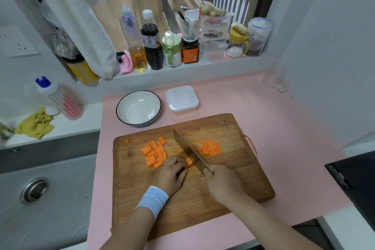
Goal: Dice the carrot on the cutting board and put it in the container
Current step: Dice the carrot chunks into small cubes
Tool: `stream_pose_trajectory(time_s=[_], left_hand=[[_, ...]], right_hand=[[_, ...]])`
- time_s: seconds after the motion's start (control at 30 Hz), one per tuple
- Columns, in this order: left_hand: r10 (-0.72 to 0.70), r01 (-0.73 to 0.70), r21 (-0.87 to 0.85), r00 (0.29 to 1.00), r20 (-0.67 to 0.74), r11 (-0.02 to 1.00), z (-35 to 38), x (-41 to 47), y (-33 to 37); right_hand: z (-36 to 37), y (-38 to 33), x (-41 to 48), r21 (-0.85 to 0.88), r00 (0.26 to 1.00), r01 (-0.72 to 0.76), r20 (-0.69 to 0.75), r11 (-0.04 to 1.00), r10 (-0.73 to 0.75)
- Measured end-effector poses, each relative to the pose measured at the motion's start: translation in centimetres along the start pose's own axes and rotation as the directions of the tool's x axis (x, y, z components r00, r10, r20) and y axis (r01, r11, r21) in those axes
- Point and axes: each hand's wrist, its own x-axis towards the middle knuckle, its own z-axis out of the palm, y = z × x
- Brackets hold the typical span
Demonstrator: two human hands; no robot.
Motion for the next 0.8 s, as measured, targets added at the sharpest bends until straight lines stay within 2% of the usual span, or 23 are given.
stream_pose_trajectory(time_s=[0.2, 0.37, 0.8], left_hand=[[0.064, -0.065, -0.020, 0.997, -0.041, 0.998, 0.4, 0.0, -0.1], [-0.006, 0.001, -0.068, 0.997, -0.071, 0.998, 0.1, -0.1, -0.7], [0.021, -0.021, -0.091, 1.000, -0.003, 0.996, -0.5, 0.4, -0.7]], right_hand=[[0.3, -0.3, -0.1, -0.005, 1.000, -0.013, -0.015, 1.000, 0.013], [0.4, -0.3, -0.1, 0.012, 1.000, -0.031, 0.007, 0.999, 0.031], [0.5, -0.9, -0.2, 0.010, 0.999, -0.049, -0.003, 0.999, 0.050]])
